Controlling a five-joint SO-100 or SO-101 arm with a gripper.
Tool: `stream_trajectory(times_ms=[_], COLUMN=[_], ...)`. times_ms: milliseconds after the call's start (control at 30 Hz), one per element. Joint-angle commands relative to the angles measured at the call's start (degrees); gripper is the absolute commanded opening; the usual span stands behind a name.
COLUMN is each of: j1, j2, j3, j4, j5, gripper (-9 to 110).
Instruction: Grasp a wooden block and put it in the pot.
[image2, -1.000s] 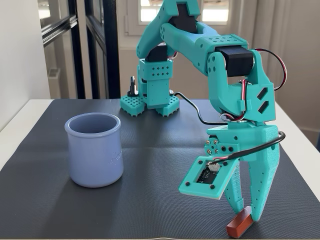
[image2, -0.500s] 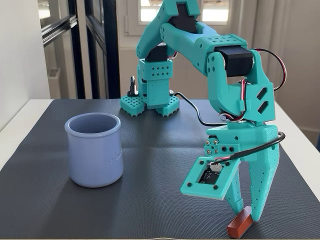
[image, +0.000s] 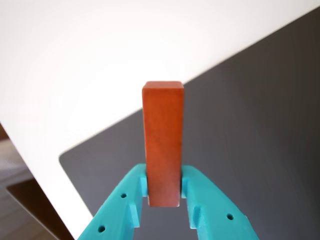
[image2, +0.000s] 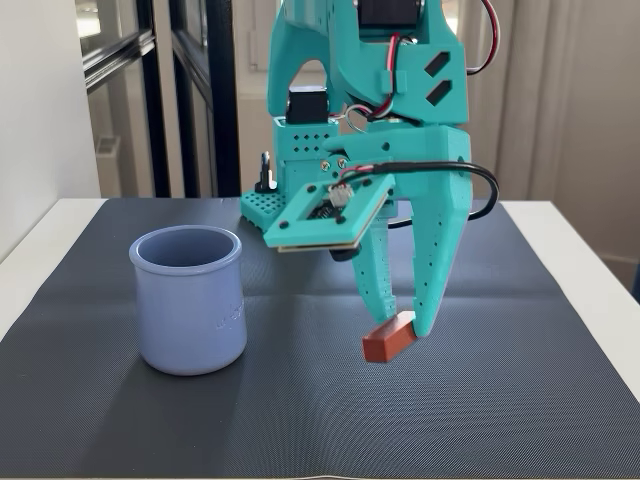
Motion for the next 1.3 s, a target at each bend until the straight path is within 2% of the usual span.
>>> stream_trajectory(times_ms=[0,267,700,967,1267], j1=[2.2,8.7,19.2,24.1,26.3], j2=[8.5,21.8,35.0,38.8,41.5], j3=[3.4,15.7,30.8,35.0,35.9], j4=[0.3,0.3,0.3,1.0,10.1], j5=[-3.7,-17.7,-46.4,-54.0,-57.0], gripper=[3,3,3,3,3])
